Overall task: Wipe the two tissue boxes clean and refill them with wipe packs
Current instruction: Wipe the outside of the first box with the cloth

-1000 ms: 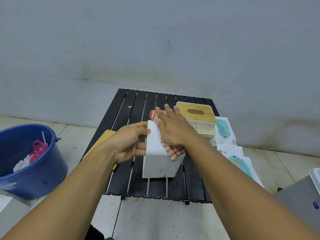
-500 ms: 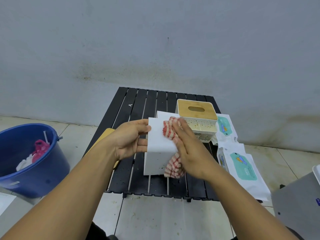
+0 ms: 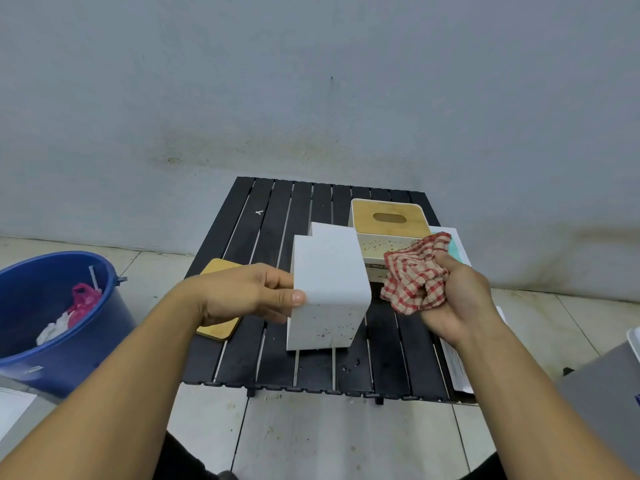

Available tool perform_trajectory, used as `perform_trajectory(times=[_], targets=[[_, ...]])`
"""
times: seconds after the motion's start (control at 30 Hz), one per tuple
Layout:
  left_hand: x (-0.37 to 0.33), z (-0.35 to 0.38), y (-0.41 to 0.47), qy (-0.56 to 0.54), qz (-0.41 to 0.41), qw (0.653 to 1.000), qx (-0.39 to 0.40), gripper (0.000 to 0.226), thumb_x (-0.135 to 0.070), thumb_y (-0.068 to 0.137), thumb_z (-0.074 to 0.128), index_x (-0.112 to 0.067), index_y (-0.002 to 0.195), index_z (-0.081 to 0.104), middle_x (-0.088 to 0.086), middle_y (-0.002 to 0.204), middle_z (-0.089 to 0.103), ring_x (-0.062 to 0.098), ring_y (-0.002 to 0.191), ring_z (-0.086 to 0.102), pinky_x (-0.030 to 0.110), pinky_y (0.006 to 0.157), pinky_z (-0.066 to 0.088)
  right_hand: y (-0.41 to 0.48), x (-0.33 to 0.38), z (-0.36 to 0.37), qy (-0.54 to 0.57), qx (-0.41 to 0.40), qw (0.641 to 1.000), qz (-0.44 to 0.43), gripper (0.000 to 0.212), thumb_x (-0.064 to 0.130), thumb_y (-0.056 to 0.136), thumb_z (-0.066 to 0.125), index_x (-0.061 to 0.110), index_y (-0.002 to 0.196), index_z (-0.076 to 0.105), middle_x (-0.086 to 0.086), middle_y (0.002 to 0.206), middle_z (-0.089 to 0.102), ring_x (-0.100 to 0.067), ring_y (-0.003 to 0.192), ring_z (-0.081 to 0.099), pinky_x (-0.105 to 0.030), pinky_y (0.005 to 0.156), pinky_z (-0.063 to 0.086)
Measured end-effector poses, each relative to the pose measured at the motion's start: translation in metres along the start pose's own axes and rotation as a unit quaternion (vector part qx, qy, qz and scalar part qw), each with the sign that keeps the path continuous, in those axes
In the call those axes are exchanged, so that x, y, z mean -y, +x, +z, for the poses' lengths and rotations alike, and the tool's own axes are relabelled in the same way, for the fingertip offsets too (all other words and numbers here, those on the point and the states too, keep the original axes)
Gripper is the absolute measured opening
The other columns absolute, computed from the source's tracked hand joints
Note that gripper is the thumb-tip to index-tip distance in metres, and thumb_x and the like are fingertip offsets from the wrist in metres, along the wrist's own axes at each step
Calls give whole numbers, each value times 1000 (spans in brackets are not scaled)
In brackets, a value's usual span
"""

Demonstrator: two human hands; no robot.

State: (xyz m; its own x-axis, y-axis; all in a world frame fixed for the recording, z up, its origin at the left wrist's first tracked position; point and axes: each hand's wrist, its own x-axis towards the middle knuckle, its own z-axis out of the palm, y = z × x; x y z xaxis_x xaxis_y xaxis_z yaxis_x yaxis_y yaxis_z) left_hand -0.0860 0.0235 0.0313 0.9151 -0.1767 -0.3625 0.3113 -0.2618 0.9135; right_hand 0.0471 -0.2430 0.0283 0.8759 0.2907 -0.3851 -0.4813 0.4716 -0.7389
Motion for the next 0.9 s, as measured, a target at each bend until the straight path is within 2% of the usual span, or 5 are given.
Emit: perform_trajectory(times=[0.1,0.27,0.47,0.7,0.9], targets=[[-7,3,0,-23,25,999,-42,38,-37,96,60,-9,114,78,11,120,77,33,116,70,47,106,54,-3,0,2,2,-8,1000,-1,35,16,104,46,6,137,54,-21,127,67,-37,115,67,-55,105,48],[-28,16,7,-193,65,956,-209,36,-30,106,51,-1,109,73,9,91,79,19,77,76,29,62,60,-7,-3,7,-1,-1,1000,2,35,17,103,51,10,137,54,-18,123,70,-36,108,71,-50,91,57],[-33,20,16,-352,22,901,-252,38,-36,107,53,-3,107,71,16,103,79,29,86,77,41,74,62,-10,-11,14,-91,26,995,-33,30,19,106,46,7,129,61,-18,117,73,-33,106,71,-59,95,53],[-23,18,38,-410,35,876,-253,33,-17,109,46,6,125,63,18,116,74,37,108,72,54,106,52,-19,-27,28,-202,45,973,-100,28,20,110,41,17,117,67,-4,105,78,-21,101,74,-46,93,57],[-16,14,45,-417,2,872,-257,37,-22,111,46,6,127,64,20,122,74,36,115,72,52,95,58,-25,-34,33,-247,56,961,-111,29,23,110,40,23,125,65,6,109,77,-12,103,73,-40,96,56]])
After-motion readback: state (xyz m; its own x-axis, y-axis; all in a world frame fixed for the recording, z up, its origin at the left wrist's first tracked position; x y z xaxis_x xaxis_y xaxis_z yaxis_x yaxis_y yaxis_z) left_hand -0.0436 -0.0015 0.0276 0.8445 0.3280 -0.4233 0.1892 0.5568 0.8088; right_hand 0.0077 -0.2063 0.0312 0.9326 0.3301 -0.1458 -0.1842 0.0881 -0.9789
